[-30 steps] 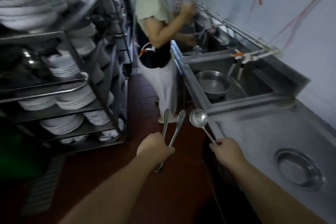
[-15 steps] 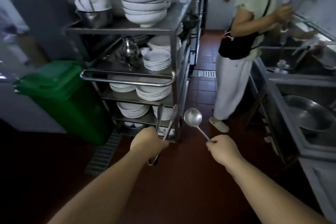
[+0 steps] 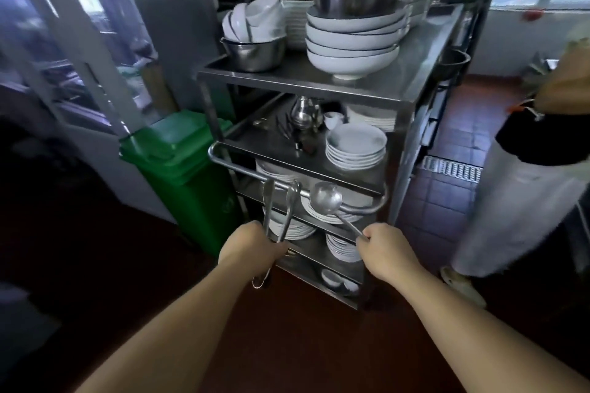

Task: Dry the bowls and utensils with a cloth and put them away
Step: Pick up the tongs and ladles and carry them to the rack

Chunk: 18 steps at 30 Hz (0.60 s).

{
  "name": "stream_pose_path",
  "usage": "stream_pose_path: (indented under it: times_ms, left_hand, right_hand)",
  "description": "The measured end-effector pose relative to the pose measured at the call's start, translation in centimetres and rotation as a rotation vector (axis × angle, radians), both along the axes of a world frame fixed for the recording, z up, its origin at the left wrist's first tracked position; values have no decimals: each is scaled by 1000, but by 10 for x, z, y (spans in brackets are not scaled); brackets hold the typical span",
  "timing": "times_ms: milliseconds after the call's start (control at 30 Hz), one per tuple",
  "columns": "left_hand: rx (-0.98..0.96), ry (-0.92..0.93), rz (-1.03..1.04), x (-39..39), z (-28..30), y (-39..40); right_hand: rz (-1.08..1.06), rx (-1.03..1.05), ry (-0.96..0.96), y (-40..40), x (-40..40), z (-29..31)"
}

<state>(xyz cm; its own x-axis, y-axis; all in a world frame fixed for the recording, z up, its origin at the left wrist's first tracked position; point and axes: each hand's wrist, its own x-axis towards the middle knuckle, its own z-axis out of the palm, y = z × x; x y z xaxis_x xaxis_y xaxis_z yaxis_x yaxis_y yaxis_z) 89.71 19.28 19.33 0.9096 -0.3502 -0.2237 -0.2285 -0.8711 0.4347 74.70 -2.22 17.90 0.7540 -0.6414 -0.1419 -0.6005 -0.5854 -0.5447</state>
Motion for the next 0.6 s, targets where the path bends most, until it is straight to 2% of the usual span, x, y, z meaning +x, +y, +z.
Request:
stream_pose_path:
  times_ms: [333,600]
  left_hand:
    - [30,-23,93,114,6,-43]
    - [10,-14,16,251,-5,-65]
  right_hand:
    - [158,-89,42,-61,134,16]
    - [154,-119,45,-83,249,-1]
